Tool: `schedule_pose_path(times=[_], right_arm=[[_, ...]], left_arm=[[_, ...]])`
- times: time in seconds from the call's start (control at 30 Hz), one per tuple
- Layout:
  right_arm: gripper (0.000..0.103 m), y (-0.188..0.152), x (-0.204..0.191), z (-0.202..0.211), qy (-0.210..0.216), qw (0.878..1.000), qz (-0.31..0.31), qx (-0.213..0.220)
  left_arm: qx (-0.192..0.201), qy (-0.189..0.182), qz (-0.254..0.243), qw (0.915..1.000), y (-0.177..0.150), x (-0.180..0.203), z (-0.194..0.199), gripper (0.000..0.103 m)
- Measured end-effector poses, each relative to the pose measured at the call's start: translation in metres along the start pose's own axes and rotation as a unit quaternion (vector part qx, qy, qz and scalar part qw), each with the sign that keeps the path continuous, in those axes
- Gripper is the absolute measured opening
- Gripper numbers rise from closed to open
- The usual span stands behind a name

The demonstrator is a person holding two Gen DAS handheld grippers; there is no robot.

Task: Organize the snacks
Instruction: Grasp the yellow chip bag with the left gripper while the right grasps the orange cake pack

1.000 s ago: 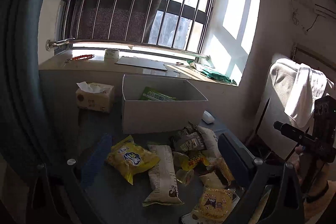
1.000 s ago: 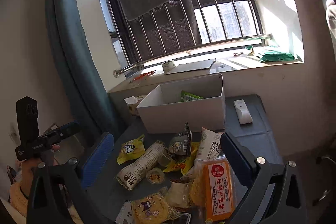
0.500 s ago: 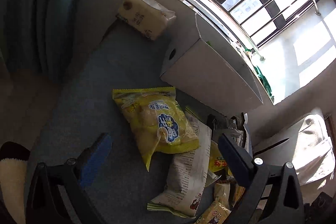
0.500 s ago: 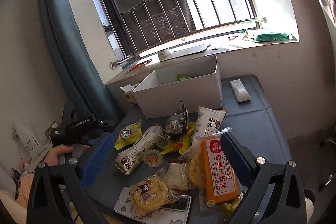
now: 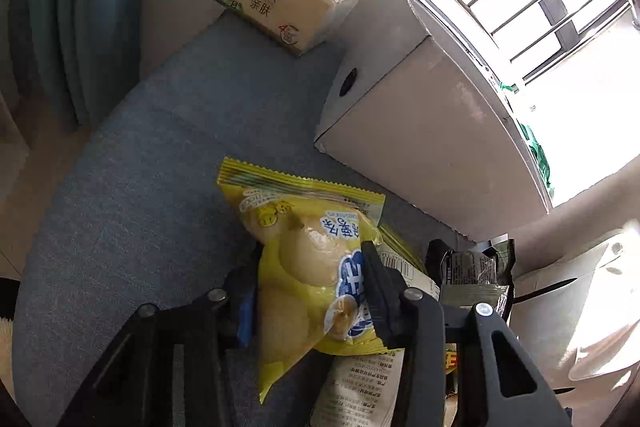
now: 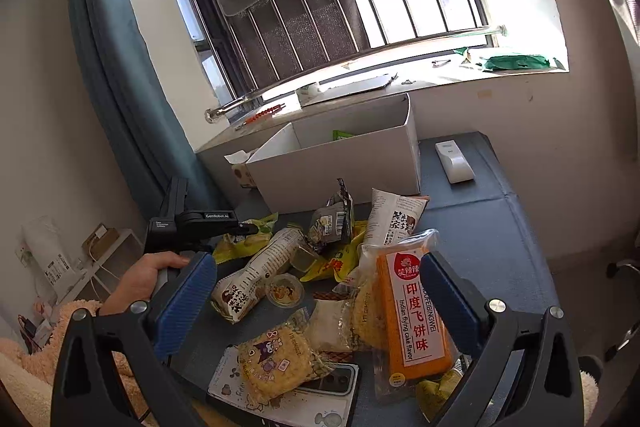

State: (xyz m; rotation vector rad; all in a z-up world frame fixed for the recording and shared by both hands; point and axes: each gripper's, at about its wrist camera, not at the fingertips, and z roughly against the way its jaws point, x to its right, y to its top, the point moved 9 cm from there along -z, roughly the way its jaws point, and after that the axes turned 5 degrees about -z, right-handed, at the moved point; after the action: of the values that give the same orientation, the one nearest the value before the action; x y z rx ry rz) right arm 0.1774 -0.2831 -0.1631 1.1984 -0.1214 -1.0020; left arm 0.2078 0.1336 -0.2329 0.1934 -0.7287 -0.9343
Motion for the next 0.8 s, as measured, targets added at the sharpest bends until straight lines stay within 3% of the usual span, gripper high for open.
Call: schedule_pose_path(times=[0.17, 0.23, 0.4, 0.53, 0.63, 0.8], right_arm=[[0.103, -0.001, 0.012, -0.002, -0.006, 1.0, -0.02, -0.009], [0.103, -0.002, 0.017, -0.003, -0.01, 1.0, -0.026, -0.013], [0.103, -0.01, 0.038, -0.005, -0.044, 0.998, -0.038, -0.028], [0.103, -0.019, 0.061, -0.016, -0.09, 0.994, -0.03, -0.055], [0.103, -0.024, 0.068, -0.03, -0.091, 0.992, -0.014, -0.081], [0.103, -0.036, 0.073, -0.064, -0.098, 0.986, 0.022, -0.132]], left_arm=[[0.061, -0.012, -0.055, 0.9965, 0.009, 0.014, 0.047, 0.038], [0.087, -0.036, -0.078, 0.9925, 0.009, 0.027, 0.074, 0.038], [0.139, -0.056, -0.156, 0.9764, 0.001, 0.057, 0.138, 0.038], [0.159, -0.084, -0.191, 0.965, -0.018, 0.073, 0.176, 0.038], [0.17, -0.091, -0.206, 0.9592, -0.03, 0.077, 0.195, 0.038], [0.174, -0.097, -0.212, 0.9567, -0.041, 0.072, 0.209, 0.038]])
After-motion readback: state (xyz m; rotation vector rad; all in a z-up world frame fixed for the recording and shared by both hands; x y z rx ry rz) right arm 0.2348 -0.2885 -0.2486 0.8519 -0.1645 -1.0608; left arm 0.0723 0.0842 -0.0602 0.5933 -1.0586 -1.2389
